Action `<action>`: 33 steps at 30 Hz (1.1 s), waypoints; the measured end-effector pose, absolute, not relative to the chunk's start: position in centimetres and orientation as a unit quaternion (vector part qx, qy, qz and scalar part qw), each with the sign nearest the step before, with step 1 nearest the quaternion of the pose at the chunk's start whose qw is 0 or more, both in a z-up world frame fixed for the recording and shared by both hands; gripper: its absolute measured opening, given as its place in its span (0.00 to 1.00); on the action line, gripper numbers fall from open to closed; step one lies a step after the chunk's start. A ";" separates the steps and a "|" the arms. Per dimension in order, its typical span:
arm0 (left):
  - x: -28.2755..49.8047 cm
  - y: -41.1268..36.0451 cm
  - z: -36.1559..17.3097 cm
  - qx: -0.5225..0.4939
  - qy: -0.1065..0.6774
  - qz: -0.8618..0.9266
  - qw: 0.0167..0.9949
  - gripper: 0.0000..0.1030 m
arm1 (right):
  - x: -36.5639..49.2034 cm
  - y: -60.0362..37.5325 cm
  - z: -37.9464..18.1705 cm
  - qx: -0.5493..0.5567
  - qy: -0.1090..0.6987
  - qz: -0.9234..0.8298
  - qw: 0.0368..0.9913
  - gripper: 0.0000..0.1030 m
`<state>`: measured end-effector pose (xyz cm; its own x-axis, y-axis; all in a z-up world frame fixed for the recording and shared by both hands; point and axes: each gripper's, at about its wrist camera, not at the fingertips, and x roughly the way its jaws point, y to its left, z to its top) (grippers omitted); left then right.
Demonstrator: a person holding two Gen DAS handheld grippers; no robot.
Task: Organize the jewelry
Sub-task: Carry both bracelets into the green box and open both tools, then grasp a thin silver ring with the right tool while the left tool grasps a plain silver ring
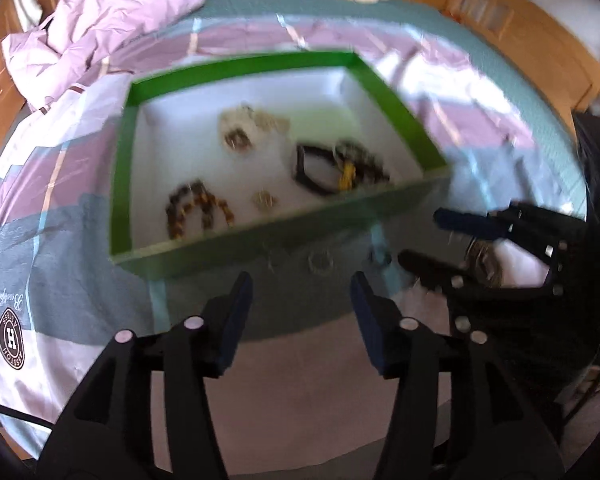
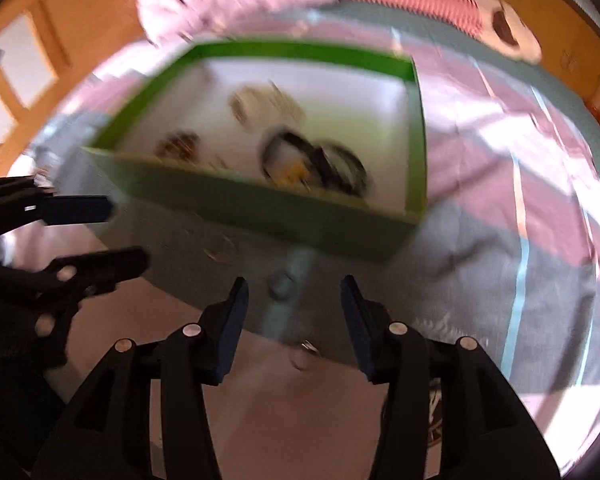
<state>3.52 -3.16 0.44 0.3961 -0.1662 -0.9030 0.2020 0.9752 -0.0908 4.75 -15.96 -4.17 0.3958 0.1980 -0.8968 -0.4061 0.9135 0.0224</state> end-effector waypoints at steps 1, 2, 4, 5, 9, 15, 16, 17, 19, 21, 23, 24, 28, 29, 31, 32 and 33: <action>3.6 -3.4 -0.3 0.022 0.546 -0.106 0.831 0.53 | 4.9 -16.0 -4.7 -0.100 0.527 0.178 0.825 0.46; 3.7 -3.5 -1.1 0.026 0.556 -0.100 0.825 0.54 | 5.1 -15.9 -5.2 -0.099 0.534 0.178 0.821 0.46; 4.3 -3.4 -2.6 0.026 0.574 -0.082 0.814 0.55 | 5.2 -15.8 -5.7 -0.094 0.538 0.183 0.818 0.46; 4.6 -3.1 -3.1 0.022 0.581 -0.072 0.810 0.56 | 5.1 -15.7 -5.8 -0.093 0.538 0.186 0.817 0.46; 5.6 -1.8 -4.6 -0.004 0.602 -0.050 0.797 0.60 | 5.1 -14.9 -6.9 -0.103 0.541 0.188 0.813 0.46; 5.8 -1.2 -5.0 -0.005 0.602 -0.043 0.797 0.67 | 5.1 -14.2 -7.9 -0.119 0.531 0.186 0.818 0.46; 5.8 -1.1 -5.0 -0.004 0.602 -0.043 0.797 0.68 | 5.0 -14.1 -7.9 -0.120 0.529 0.188 0.819 0.40; 5.8 -1.1 -5.0 -0.004 0.602 -0.043 0.797 0.69 | 4.9 -14.2 -7.9 -0.120 0.528 0.191 0.819 0.35; 5.8 -1.3 -5.0 -0.001 0.602 -0.043 0.797 0.70 | 4.6 -14.3 -7.7 -0.120 0.527 0.195 0.818 0.18; 5.8 -1.4 -5.1 0.002 0.602 -0.043 0.797 0.70 | 4.5 -14.4 -7.6 -0.119 0.531 0.198 0.815 0.19; 5.4 -1.5 -5.0 0.003 0.601 -0.044 0.798 0.70 | 4.4 -14.6 -7.4 -0.119 0.533 0.202 0.813 0.19; 5.5 -1.5 -5.0 0.003 0.601 -0.044 0.798 0.70 | 4.2 -14.6 -7.3 -0.120 0.534 0.203 0.812 0.18; 5.4 -1.7 -5.0 -0.003 0.597 -0.044 0.801 0.70 | 4.2 -15.1 -7.2 -0.118 0.537 0.199 0.811 0.18; 5.4 -1.6 -4.8 -0.006 0.595 -0.045 0.803 0.70 | 4.2 -15.3 -7.2 -0.117 0.538 0.196 0.811 0.18; 5.4 -1.5 -4.5 -0.010 0.592 -0.047 0.804 0.70 | 4.3 -15.6 -7.3 -0.115 0.541 0.192 0.811 0.19; 5.5 -1.2 -4.3 -0.012 0.591 -0.047 0.805 0.70 | 4.4 -15.7 -7.3 -0.113 0.542 0.191 0.811 0.19; 5.5 -0.9 -4.2 -0.016 0.591 -0.046 0.805 0.70 | 4.4 -15.8 -7.3 -0.111 0.543 0.191 0.810 0.19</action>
